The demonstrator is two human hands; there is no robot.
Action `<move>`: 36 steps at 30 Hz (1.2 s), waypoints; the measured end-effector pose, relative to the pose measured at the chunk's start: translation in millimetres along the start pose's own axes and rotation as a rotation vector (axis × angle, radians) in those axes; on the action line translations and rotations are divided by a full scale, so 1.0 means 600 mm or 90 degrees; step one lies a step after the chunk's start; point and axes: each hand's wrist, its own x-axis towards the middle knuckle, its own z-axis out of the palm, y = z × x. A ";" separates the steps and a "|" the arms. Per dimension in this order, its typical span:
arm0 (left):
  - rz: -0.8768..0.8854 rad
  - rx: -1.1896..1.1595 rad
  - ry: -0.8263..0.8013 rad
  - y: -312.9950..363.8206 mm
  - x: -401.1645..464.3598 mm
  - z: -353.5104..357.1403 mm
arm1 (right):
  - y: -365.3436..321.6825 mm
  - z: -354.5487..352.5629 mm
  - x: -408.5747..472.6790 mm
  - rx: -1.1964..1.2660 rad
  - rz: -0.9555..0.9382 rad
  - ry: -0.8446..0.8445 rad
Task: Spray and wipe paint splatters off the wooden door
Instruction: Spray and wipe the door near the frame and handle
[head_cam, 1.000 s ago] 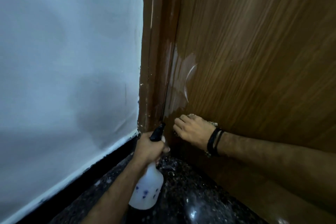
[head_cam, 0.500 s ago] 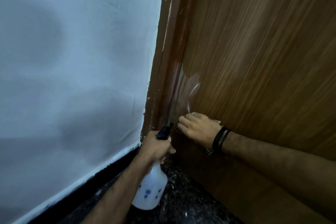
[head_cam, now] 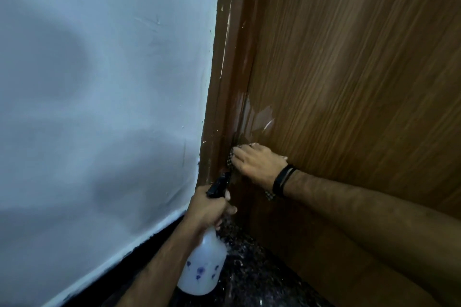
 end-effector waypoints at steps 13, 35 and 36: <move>0.018 -0.001 0.009 0.012 -0.006 -0.011 | -0.003 0.002 0.009 -0.048 -0.009 -0.049; -0.005 -0.009 -0.002 0.002 -0.013 -0.004 | -0.026 0.035 -0.016 -0.125 -0.053 -0.050; -0.006 -0.004 -0.005 0.001 -0.014 -0.002 | -0.026 0.035 -0.015 -0.130 -0.049 -0.057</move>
